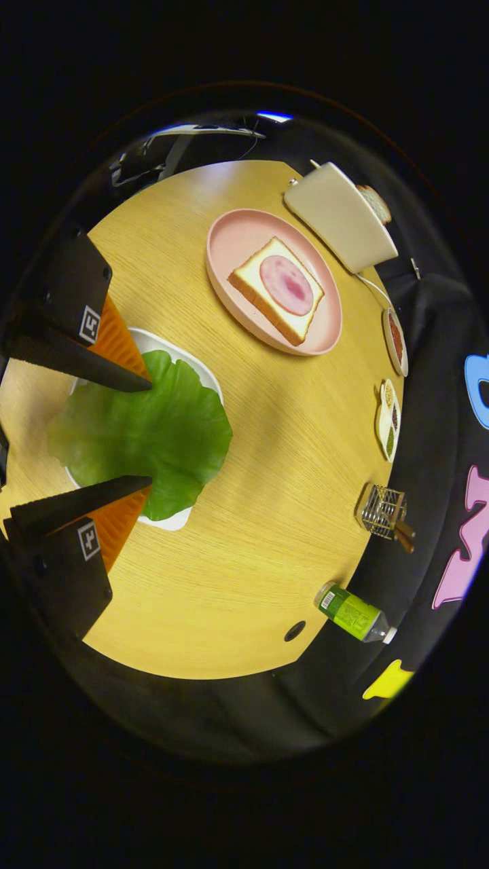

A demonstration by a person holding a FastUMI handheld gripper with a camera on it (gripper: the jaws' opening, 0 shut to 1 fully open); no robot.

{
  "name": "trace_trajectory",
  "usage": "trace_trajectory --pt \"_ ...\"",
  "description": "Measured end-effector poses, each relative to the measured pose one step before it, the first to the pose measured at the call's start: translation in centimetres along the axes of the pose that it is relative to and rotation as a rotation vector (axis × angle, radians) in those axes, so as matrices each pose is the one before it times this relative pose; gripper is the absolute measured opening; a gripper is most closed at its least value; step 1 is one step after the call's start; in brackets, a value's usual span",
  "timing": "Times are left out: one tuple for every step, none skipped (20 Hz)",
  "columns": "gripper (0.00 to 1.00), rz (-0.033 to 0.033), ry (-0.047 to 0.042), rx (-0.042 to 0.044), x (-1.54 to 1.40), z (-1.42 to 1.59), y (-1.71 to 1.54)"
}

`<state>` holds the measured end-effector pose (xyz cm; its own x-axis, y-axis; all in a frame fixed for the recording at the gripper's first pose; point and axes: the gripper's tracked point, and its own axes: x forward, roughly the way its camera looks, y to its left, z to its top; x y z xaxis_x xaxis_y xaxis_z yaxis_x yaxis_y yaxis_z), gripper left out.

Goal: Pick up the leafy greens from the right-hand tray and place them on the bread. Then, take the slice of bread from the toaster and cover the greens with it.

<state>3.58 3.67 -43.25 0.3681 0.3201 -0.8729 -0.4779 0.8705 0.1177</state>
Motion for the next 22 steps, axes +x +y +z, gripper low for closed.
trace_trajectory --pt "0.79 0.00452 0.01772 0.00396 0.342 -0.267 0.016" --pt "0.76 0.02194 0.01042 0.01825 0.014 0.061 0.278" --pt "0.71 0.01189 0.01318 0.02143 0.128 -0.211 0.162" --pt "0.66 -0.00173 -0.00046 0.01083 -0.048 0.085 -0.057" --pt "0.62 0.00287 0.00566 -0.00347 -0.001 -0.059 0.038" --pt "0.44 0.00369 -0.0069 0.00191 -0.056 0.094 0.261" --pt "0.26 -0.00175 -0.007 0.00587 0.041 -0.053 0.094" --pt "0.18 -0.00786 -0.00701 0.00172 -0.093 0.021 -0.005" --pt "0.11 -0.00433 0.00184 -0.00246 -0.133 -0.097 0.13" --pt "0.11 0.00134 -0.01201 0.00045 -0.357 0.175 0.201" --pt "0.11 0.00864 -0.02159 0.01005 -0.44 0.466 0.317" --pt "0.11 0.01724 -0.01706 0.01829 -0.651 0.474 0.527" --pt "0.11 0.01991 -0.01643 0.01333 -0.833 0.433 0.667" --pt "0.11 0.00387 -0.01558 0.00397 -1.015 0.549 0.318" --pt "0.11 0.00015 -0.01554 -0.00026 -1.02 0.68 0.189" --pt "0.11 0.00856 -0.00059 -0.00119 -1.136 0.4 0.641" --pt "0.11 0.00142 -0.01235 -0.00146 -1.042 0.924 0.494" --pt "0.1 0.00311 -0.01802 0.00147 -0.898 1.116 0.603" --pt "0.11 0.00583 -0.01771 0.00599 -0.912 1.191 0.797" --pt "0.11 0.01121 -0.01584 0.00951 -0.725 1.29 1.065" --pt "0.1 0.0031 -0.00877 0.00755 -0.642 1.034 0.971" --pt "0.11 0.00799 -0.01198 0.00086 -0.488 1.267 1.144"
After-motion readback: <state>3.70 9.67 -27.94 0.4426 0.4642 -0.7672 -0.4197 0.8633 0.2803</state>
